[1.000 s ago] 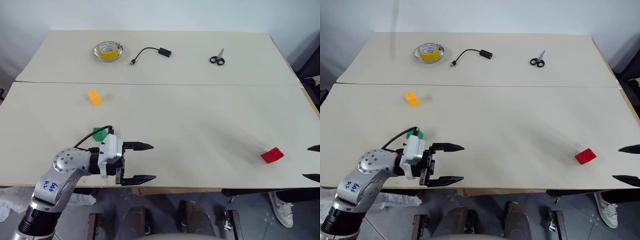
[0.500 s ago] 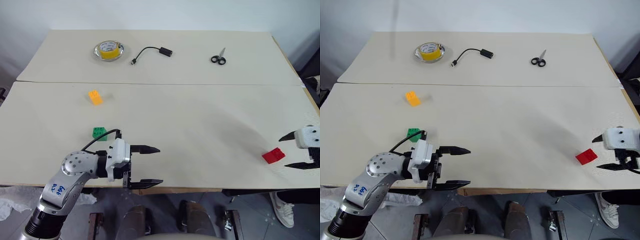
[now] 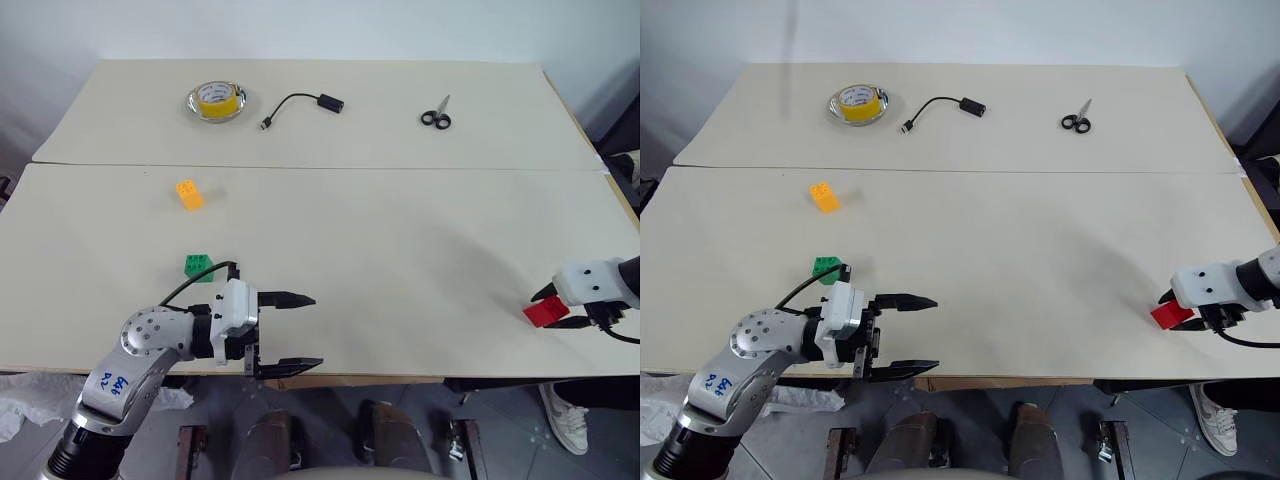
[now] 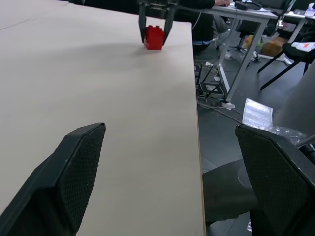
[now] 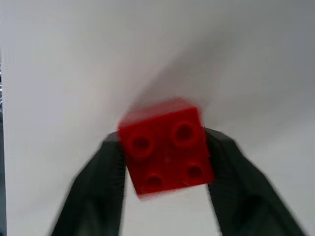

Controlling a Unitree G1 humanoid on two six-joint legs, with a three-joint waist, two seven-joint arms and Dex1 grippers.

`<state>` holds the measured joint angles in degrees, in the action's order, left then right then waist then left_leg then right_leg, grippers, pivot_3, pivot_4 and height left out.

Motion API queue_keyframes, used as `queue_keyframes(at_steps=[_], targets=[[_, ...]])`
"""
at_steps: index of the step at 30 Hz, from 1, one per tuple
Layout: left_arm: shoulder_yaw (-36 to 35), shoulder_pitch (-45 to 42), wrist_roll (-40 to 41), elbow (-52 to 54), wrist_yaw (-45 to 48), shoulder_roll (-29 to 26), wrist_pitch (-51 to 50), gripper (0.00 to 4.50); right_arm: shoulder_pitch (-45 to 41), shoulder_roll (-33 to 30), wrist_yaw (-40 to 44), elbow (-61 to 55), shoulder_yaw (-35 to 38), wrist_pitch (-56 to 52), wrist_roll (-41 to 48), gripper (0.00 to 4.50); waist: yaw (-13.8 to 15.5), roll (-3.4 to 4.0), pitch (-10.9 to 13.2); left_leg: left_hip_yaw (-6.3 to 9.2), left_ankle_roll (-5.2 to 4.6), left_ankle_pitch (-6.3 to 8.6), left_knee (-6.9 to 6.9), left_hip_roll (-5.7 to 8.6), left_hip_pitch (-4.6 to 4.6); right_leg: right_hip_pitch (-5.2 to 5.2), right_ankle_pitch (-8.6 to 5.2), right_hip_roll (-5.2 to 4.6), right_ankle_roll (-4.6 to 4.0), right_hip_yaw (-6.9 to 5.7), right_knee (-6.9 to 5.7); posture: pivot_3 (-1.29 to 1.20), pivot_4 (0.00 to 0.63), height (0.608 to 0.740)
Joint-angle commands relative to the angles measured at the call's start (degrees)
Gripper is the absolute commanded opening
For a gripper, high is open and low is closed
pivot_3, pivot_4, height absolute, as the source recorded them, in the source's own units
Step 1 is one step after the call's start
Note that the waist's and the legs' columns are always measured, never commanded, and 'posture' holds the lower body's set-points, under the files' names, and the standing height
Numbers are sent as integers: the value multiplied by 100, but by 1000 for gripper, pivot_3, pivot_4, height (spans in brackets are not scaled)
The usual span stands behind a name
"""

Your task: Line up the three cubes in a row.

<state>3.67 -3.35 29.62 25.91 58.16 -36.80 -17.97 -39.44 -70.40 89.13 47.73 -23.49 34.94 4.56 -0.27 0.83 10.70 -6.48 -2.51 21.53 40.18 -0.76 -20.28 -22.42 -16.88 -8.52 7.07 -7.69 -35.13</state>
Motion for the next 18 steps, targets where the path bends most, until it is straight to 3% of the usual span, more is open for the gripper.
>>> queue_keyframes(at_steps=[1,4,7,10,13,18], targets=[[-212,127,-24,-77,5,-43,191,4500,-240,-57,337,-124,-108,-53,406,1505,-4,0,0,0,0,0,0,-1,0,0,0,0,0,0,0,0,150,740],[-405,360,-81,-223,8,-49,373,4500,-334,-45,337,-1008,-271,-757,945,1505,-5,2,1,1,0,0,0,-2,0,-2,0,0,0,-1,0,0,150,740],[-699,715,-75,-340,-52,-15,557,4500,-401,197,319,-2760,-61,-2878,1566,1505,-71,5,3,3,3,1,-1,-9,-3,-6,0,-4,-5,2,0,0,150,740],[-938,1082,-36,-399,-67,-11,685,4500,-644,572,-283,-4332,-63,-5073,1792,1505,-113,6,4,15,11,5,0,-23,-8,-7,1,-12,-17,2,2,0,150,740],[-1074,1388,-100,-458,-47,-50,801,4500,-1011,1201,-790,-5068,-272,-6170,1377,1505,-114,7,4,26,20,10,0,-26,-19,-14,-1,-21,-20,-2,8,0,150,740],[-1173,1439,-179,-679,-110,-3,957,4500,-1427,2179,-1385,-5225,-642,-7134,660,1505,-3,5,3,39,21,12,5,-12,-39,-21,-1,-14,-20,-14,11,0,150,740]])
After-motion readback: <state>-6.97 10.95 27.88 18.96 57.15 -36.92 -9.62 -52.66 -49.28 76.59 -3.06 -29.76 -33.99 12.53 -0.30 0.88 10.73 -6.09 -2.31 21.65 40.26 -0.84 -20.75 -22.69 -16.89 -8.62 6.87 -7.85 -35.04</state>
